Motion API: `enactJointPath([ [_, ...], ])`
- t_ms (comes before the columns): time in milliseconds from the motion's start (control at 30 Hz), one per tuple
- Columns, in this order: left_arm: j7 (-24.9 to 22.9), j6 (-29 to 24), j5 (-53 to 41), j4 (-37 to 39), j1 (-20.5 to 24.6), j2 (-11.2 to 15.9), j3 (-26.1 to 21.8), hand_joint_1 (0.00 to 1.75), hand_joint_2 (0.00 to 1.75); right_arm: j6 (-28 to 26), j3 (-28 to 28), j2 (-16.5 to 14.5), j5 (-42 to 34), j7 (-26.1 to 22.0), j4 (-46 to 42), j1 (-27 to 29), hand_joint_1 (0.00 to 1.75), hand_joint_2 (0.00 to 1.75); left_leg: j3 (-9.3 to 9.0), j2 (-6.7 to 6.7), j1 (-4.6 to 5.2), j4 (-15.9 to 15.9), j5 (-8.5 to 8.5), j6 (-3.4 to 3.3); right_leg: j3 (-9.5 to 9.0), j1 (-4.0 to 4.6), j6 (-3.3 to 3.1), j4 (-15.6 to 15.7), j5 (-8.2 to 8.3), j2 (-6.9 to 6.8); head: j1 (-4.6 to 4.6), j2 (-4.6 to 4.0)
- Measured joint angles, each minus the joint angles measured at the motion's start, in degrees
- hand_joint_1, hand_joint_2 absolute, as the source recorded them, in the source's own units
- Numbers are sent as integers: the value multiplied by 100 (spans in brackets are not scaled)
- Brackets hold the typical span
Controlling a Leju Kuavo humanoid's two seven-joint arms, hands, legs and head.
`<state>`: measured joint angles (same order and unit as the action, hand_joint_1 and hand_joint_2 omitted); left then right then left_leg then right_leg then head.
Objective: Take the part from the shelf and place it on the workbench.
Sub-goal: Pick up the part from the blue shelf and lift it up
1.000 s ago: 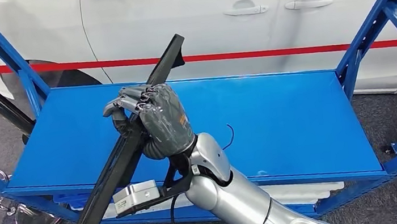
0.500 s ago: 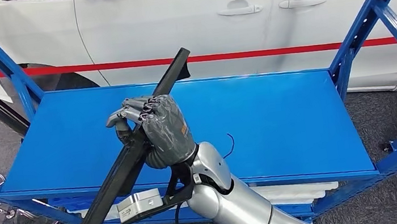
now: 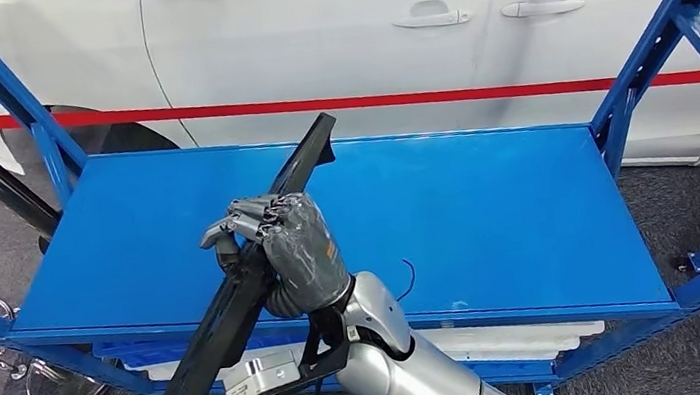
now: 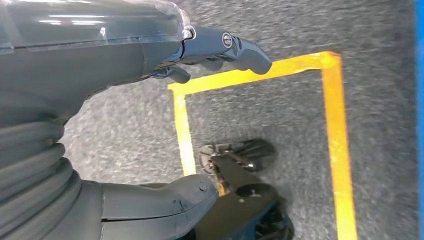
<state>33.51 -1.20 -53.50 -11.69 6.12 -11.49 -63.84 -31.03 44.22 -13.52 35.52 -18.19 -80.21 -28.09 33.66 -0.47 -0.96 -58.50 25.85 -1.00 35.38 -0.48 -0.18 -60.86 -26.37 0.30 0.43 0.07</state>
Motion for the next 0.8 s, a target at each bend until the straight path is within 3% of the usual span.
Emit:
enactJointPath([
  [133,-213,-2,31,0,-6,9,-80,0,175,-88,22,-6,-195,-171,21,201,175,175,42,4,-13,-44,39,130,-17,17,-102,130,53,10,1,0],
  [167,-243,-1,33,0,-5,10,-90,0,175,-111,24,-13,-225,-216,27,228,175,175,78,7,-20,-146,146,160,-10,5,-142,152,79,-1,-1,0],
  [233,-291,0,37,0,-1,11,-101,0,175,-125,28,-28,-303,-312,33,256,175,175,264,15,-31,-675,547,206,24,-3,-202,175,127,-25,-1,0],
  [300,-317,-1,38,0,-2,10,-112,0,175,-113,32,-38,-385,-388,33,287,175,175,490,17,-35,-1379,933,238,94,11,-222,166,176,-39,-2,0],
  [333,-321,-12,43,0,-4,7,-115,0,175,-100,35,-41,-418,-409,32,302,175,175,508,17,-35,-1539,996,243,138,19,-221,156,204,-42,-2,0],
  [367,-321,-38,48,0,-5,2,-118,0,175,-83,39,-43,-443,-420,28,312,175,175,417,17,-35,-1483,954,240,182,24,-215,143,234,-42,-3,0],
  [400,-320,-72,53,0,-3,-10,-120,0,175,-64,44,-45,-465,-424,20,317,175,175,211,17,-35,-1195,823,228,224,27,-204,128,261,-40,-3,0],
  [467,-318,-145,45,0,12,-40,-122,0,175,-18,61,-50,-504,-425,-19,320,175,175,-299,14,-19,-370,576,184,280,35,-161,102,318,-34,-3,0],
  [500,-320,-169,29,0,20,-59,-122,0,175,5,69,-55,-517,-424,-42,317,175,175,-455,10,-2,-90,501,157,292,37,-129,99,348,-33,-3,0],
  [533,-330,-186,5,0,27,-73,-122,0,175,31,76,-60,-524,-420,-60,313,175,175,-517,6,19,50,466,129,296,36,-91,104,382,-34,-2,0],
  [633,-386,-191,-67,0,24,-106,-121,0,175,108,84,-68,-519,-344,-85,297,175,175,-454,15,31,81,323,30,311,28,15,141,468,-30,-1,0],
  [667,-403,-184,-88,0,29,-115,-120,0,175,117,85,-67,-494,-293,-89,283,175,175,-414,28,18,97,257,-17,353,27,41,83,375,-27,0,0],
  [700,-413,-173,-113,0,38,-125,-116,0,175,111,85,-66,-442,-230,-90,260,175,175,-355,44,3,113,182,-63,428,23,63,-79,177,-24,1,0],
  [767,-428,-147,-165,0,62,-132,-103,0,175,42,85,-64,-259,-96,-85,197,175,175,-193,65,-2,110,54,-122,637,8,97,-735,-417,-25,2,1],
  [800,-432,-123,-196,0,69,-132,-92,0,175,-15,85,-64,-151,-33,-74,165,175,175,-108,73,-1,102,-4,-125,719,3,113,-1108,-637,-25,1,1],
])
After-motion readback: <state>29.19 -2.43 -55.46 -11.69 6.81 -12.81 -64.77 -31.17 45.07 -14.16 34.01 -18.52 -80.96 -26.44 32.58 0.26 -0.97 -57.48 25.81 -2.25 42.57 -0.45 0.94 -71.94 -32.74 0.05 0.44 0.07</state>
